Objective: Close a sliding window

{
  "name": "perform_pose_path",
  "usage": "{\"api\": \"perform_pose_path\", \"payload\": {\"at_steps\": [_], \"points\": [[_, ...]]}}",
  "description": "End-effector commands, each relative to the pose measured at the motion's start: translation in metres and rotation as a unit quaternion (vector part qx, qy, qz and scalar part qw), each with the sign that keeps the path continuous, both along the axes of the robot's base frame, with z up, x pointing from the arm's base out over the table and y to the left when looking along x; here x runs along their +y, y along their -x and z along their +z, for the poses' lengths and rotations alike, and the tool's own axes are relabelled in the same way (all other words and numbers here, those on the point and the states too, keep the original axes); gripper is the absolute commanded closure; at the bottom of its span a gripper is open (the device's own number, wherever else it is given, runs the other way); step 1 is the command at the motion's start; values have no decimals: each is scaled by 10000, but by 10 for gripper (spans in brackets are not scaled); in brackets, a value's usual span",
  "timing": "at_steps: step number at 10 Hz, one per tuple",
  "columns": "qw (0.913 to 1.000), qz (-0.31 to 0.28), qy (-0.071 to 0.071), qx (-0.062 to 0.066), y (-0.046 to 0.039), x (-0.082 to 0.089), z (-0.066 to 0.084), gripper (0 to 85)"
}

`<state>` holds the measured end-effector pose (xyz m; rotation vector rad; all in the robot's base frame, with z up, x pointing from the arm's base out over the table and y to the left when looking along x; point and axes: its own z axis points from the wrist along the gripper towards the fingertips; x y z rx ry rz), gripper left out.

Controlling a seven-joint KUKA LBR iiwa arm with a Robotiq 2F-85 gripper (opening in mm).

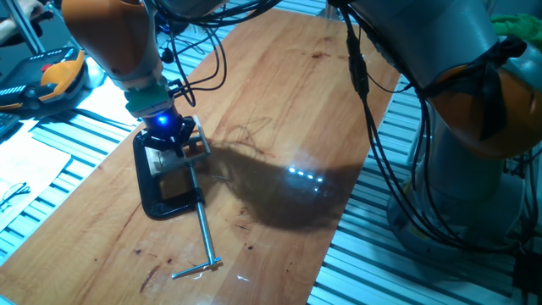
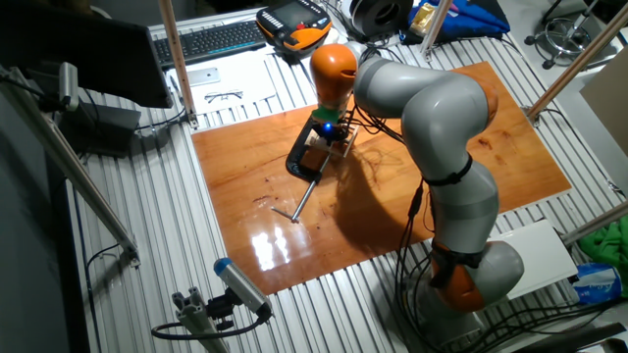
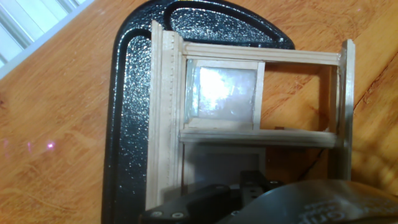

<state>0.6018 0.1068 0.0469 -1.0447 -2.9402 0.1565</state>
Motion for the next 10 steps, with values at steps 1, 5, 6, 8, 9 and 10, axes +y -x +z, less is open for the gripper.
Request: {"api": "perform_pose_path", "payload": {"at_steps": [1,5,6,8,9,10], "points": [[10000,-1,2,1,1,-1,-1,850],[10000,15,9,2,5,-13,-7,850],[10000,22,8,3,8,-19,-4,850],[10000,37,31,12,15,-32,2,850],[10000,44,30,13,19,-42,0,850],[10000,60,45,14,22,-53,3,850]]}}
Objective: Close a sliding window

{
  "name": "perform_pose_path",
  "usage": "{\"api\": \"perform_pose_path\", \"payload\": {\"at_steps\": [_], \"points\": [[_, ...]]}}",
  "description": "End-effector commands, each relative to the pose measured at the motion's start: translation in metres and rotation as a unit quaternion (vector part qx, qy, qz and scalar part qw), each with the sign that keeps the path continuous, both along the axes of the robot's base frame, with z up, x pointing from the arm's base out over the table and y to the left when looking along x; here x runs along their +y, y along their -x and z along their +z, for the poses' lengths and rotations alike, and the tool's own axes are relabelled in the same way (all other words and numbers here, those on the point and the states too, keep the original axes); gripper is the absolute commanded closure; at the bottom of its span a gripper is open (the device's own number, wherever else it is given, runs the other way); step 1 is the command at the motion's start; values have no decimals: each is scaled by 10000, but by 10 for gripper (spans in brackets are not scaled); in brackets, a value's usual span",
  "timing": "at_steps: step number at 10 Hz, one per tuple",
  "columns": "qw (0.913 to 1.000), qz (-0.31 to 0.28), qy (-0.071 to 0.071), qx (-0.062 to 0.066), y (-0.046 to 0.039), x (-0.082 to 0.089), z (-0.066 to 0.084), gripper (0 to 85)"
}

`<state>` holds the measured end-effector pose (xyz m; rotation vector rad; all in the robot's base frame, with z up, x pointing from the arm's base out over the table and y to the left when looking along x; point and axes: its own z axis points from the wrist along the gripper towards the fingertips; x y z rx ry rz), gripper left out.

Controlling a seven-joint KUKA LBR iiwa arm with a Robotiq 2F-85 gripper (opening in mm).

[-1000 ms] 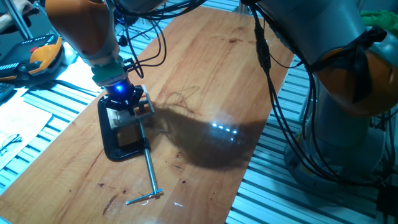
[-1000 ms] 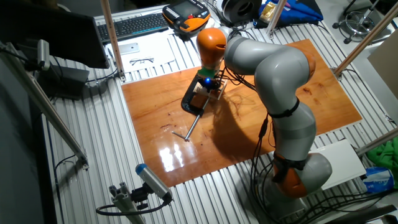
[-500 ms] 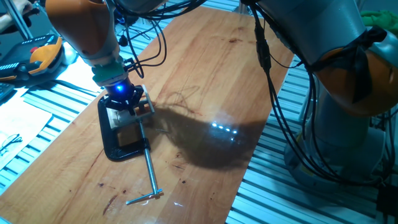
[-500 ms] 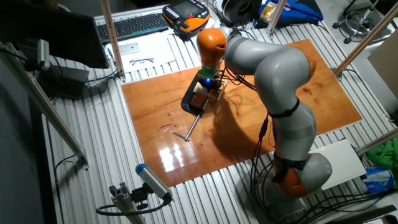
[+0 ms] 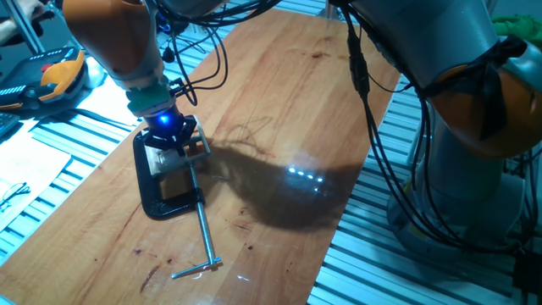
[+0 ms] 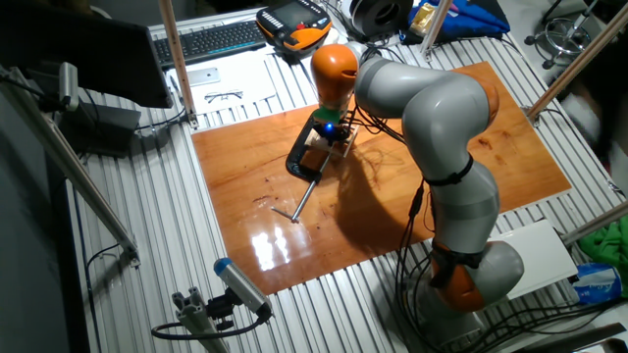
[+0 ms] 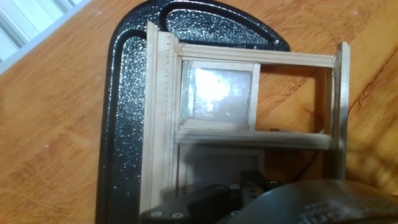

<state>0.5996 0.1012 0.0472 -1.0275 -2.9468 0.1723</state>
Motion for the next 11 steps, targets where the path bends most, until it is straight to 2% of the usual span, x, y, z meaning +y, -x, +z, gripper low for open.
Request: {"api": "perform_pose_path", "payload": {"at_steps": [1,7,11], "points": [[10000,7,4,1,4,-10,1,850],[10000,33,63,50,37,-41,45,850],[10000,49,9,44,34,-36,28,850]]}}
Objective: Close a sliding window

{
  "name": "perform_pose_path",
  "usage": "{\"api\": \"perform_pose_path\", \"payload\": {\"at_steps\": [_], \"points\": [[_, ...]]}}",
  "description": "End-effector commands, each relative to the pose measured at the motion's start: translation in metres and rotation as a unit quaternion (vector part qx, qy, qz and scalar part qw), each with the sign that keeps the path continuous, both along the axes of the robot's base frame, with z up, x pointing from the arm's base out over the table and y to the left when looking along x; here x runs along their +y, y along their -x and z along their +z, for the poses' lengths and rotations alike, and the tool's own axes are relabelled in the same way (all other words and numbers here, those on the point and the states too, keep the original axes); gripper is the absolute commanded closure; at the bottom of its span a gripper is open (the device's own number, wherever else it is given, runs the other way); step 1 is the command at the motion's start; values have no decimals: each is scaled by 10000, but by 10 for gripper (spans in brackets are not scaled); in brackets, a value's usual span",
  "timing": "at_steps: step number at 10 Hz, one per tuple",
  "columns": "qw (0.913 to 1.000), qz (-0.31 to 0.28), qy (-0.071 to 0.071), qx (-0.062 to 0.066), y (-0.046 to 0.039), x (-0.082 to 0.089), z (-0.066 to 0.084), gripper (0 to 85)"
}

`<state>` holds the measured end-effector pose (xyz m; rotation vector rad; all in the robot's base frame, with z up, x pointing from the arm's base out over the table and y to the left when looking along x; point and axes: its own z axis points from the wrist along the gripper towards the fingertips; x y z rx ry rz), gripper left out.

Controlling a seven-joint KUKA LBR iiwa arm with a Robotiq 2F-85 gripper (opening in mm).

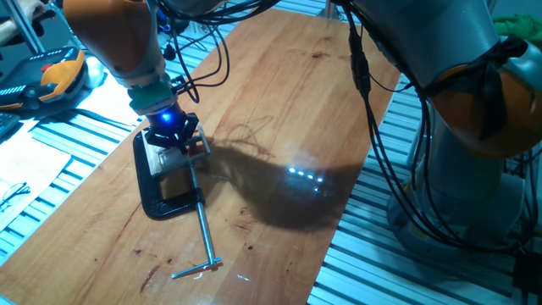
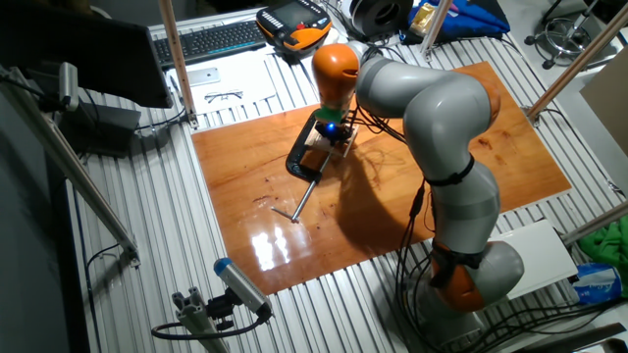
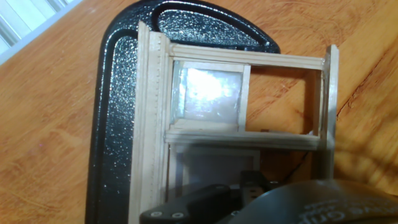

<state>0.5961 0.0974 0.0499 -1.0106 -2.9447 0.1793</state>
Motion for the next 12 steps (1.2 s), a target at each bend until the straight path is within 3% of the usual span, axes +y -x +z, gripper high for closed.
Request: {"api": "perform_pose_path", "payload": {"at_steps": [1,12], "points": [[10000,3,-16,-7,-2,0,-8,850],[10000,27,-2,-13,24,-44,-48,850]]}}
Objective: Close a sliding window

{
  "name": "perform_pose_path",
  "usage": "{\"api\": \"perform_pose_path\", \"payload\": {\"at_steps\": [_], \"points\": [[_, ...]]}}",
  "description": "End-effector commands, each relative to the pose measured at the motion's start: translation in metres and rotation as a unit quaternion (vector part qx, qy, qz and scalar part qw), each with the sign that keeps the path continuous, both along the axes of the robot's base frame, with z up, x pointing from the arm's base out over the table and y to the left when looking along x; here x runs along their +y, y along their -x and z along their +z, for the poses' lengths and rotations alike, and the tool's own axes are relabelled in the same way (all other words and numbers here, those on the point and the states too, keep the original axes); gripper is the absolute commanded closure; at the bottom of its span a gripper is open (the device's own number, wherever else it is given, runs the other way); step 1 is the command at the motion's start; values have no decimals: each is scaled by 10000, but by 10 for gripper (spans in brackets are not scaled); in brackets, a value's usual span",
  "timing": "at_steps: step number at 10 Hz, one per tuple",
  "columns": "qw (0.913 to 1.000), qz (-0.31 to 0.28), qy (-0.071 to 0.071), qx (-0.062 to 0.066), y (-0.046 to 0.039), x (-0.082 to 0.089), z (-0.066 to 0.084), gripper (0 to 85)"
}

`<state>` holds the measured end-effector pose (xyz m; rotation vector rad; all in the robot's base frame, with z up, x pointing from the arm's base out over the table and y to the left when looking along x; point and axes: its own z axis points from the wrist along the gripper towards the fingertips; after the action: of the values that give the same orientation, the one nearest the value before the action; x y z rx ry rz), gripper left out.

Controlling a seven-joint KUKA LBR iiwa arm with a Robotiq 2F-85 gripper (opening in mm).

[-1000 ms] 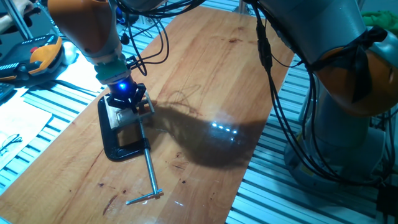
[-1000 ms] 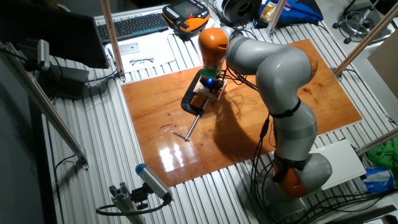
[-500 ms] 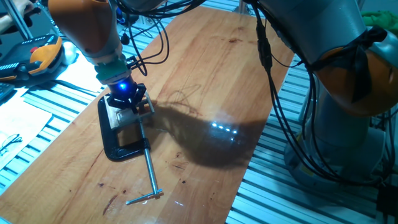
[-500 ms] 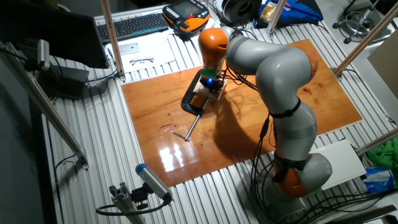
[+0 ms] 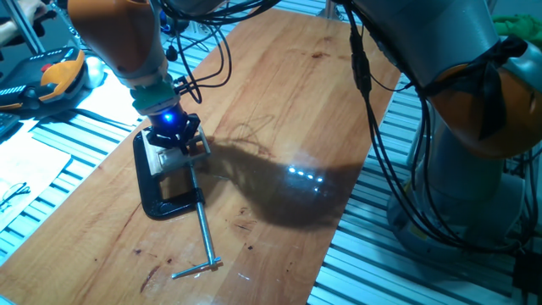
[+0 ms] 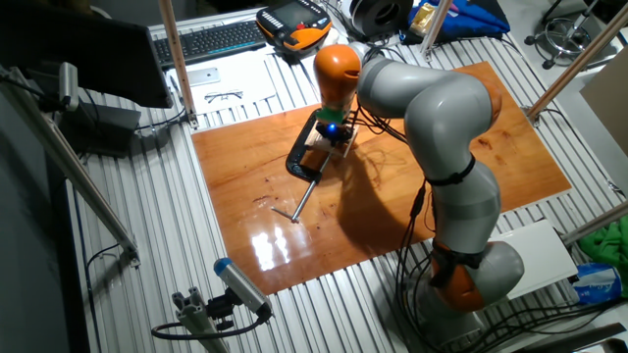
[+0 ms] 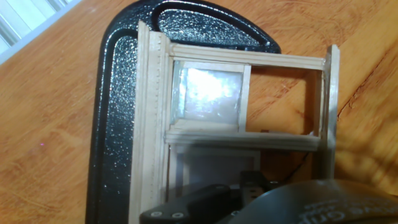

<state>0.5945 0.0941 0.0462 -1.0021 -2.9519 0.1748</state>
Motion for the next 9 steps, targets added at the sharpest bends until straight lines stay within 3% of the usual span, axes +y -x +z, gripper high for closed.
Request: {"api": "perform_pose_path", "payload": {"at_steps": [1,6,9], "points": [[10000,0,22,9,12,-23,-12,850],[9999,71,102,63,36,-71,11,850],[9998,3,106,195,2,-25,142,850]]}}
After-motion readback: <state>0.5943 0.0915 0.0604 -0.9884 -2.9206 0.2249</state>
